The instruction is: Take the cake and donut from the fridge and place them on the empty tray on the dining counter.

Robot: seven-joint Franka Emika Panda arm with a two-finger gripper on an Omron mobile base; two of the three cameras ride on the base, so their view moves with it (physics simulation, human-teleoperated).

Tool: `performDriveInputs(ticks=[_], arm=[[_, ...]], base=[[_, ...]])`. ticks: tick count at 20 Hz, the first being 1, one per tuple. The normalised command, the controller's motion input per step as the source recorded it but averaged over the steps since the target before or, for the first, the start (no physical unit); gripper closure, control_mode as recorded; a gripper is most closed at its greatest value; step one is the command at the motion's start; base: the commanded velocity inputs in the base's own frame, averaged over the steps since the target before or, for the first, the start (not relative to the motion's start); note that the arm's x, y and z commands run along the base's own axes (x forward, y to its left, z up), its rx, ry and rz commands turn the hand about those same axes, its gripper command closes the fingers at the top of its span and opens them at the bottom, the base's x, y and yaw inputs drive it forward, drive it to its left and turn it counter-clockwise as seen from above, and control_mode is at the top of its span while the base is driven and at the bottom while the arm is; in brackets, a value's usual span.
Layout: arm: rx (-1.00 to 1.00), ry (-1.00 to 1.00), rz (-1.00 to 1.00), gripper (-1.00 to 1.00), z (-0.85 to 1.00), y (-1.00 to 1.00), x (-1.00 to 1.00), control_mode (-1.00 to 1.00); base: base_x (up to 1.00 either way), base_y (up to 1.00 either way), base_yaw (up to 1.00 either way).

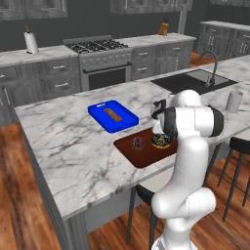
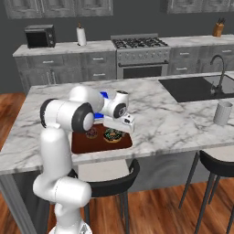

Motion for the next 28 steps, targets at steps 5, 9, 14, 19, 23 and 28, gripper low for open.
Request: performDriveInputs(ticks=[5,9,14,19,23,28], arm=[[0.0,-0.02,0.0,-1.0,0.46,0.01,-0.2,-1.0],[0.0,-0.06,0.02,-1.0,1.0,0.03,-0.34,-1.0],[-0.08,-0.32,0.02,-1.0,0.39,0.78,-1.0,-1.0],[0.0,-0.23,0.01,-1.0,0.53,0.65,-1.0,-1.0],[0.0,-0.06,0.03,-1.0,0.99,0.53,-1.0,-1.0],[0.0,-0.03,0.09,-1.0,1.0,0.09,-1.0,-1.0]], base=[[0.0,0.0,0.0],[0.0,0.0,0.0],[0.0,0.0,0.0],[0.0,0.0,0.0],[0.0,0.0,0.0],[0.0,0.0,0.0]])
